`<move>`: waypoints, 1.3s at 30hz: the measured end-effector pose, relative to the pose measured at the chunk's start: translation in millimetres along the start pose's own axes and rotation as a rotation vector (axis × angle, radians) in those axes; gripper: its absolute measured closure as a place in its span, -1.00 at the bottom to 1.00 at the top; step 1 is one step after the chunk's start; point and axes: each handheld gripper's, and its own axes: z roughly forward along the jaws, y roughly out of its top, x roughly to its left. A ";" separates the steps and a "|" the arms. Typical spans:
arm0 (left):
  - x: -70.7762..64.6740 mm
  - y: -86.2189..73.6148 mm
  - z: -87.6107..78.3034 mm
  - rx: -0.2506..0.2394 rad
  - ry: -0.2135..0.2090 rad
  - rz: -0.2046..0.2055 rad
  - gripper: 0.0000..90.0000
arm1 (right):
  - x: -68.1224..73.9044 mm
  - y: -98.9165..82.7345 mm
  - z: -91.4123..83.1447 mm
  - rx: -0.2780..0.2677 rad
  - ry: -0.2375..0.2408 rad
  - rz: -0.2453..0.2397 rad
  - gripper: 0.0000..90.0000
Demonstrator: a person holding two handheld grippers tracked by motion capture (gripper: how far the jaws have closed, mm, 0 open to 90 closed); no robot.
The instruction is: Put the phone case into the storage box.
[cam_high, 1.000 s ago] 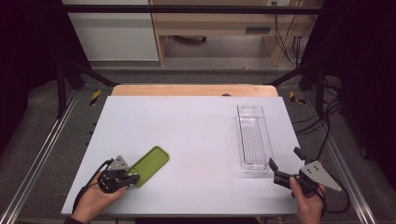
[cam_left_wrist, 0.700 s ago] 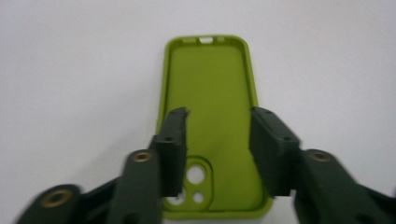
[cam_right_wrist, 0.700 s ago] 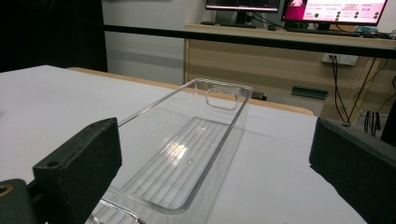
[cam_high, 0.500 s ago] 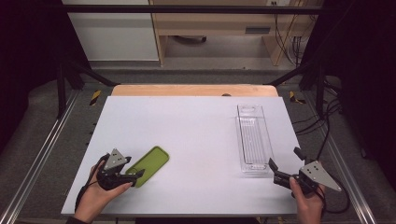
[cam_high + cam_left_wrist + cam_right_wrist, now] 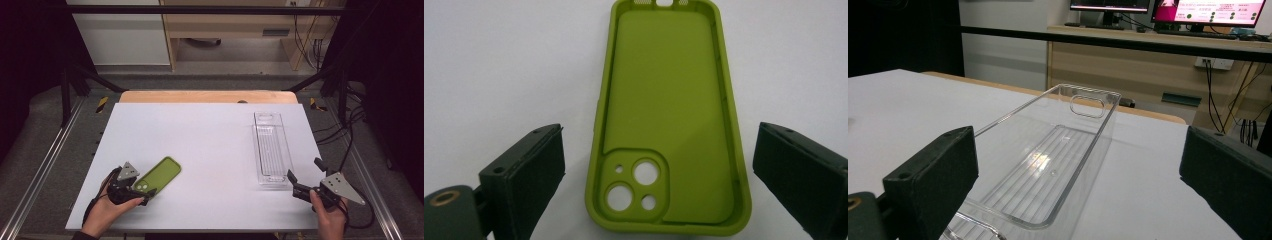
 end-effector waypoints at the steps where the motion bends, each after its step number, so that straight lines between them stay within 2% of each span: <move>1: -0.1 -0.3 0.5 0.002 0.001 -0.002 -0.87 | 0.0 0.0 0.1 -0.002 0.001 -0.001 -0.94; 18: -0.7 -3.3 7.7 0.039 -0.020 -0.001 -0.87 | 1.0 0.7 -0.1 0.001 0.006 -0.010 -0.94; 33: -2.0 -1.9 12.0 0.053 -0.015 0.002 -0.86 | 1.1 0.7 0.1 0.000 0.006 -0.012 -0.94; 39: -3.8 -0.5 14.0 0.063 -0.014 0.012 -0.76 | 1.1 0.7 0.1 0.002 0.007 -0.012 -0.94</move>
